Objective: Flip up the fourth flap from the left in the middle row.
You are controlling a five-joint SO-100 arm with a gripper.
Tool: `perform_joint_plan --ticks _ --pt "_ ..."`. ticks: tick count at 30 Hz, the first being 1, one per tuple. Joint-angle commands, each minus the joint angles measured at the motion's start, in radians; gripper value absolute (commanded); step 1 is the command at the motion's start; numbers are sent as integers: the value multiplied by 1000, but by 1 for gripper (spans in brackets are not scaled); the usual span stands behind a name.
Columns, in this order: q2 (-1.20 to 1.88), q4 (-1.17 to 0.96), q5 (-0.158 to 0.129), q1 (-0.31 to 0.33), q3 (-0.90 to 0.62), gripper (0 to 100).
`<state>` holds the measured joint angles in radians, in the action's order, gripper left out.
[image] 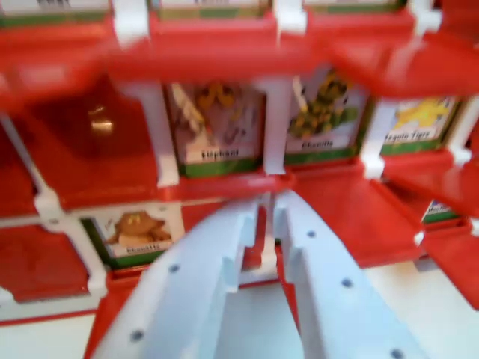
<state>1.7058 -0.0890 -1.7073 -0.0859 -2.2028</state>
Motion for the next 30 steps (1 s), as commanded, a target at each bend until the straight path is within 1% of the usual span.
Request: perform_joint_plan --ticks 1,5,8,12,15,18,22,24,26,30 --pt "11 12 14 -18 141 2" --pt "-5 -2 26 -20 184 2" --pt "-15 -5 28 -21 198 2" --pt "-8 -17 21 -25 198 2" --pt "41 -32 11 -20 155 2" --pt "109 -66 8 -9 120 2" --pt "270 -143 6 3 57 2" --pt "400 -201 11 5 9 2" --pt "551 -296 21 5 -32 2" --pt "854 -488 23 9 -126 2"
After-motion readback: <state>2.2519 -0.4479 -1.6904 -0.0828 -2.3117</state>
